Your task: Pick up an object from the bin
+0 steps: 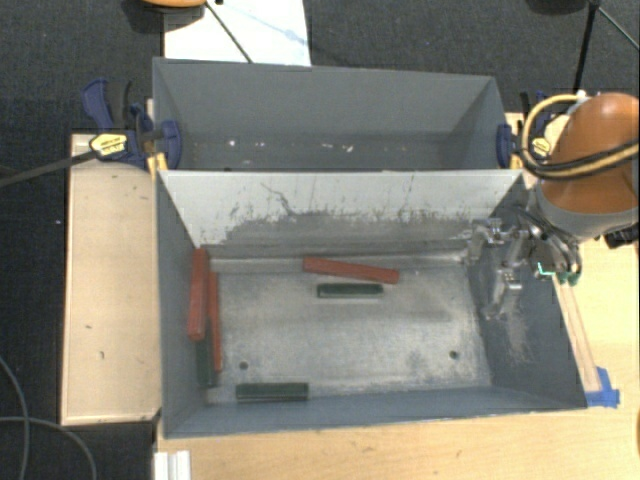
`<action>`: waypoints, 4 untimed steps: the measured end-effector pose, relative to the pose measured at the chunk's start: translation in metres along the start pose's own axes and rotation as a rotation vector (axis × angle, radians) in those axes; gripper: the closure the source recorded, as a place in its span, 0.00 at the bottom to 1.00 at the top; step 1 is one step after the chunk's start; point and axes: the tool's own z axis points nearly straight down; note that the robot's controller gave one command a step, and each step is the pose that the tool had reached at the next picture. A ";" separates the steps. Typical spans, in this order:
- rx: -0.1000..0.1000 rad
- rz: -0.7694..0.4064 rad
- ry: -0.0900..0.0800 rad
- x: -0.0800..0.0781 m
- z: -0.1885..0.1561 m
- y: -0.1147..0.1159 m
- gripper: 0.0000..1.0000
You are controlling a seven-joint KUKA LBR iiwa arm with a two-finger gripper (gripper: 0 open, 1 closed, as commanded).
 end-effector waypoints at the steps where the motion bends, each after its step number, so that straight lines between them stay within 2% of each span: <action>1: 0.002 -0.003 -0.008 -0.002 -0.005 0.000 0.00; 2: 0.003 0.045 -0.015 -0.007 0.046 0.047 0.00; 3: -0.003 -0.098 -0.002 0.003 0.075 0.072 0.00; 4: 0.004 -0.252 -0.007 0.001 0.062 0.096 0.00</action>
Offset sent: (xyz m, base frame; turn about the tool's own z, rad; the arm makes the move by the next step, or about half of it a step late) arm 0.0068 0.0764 -0.0773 0.0621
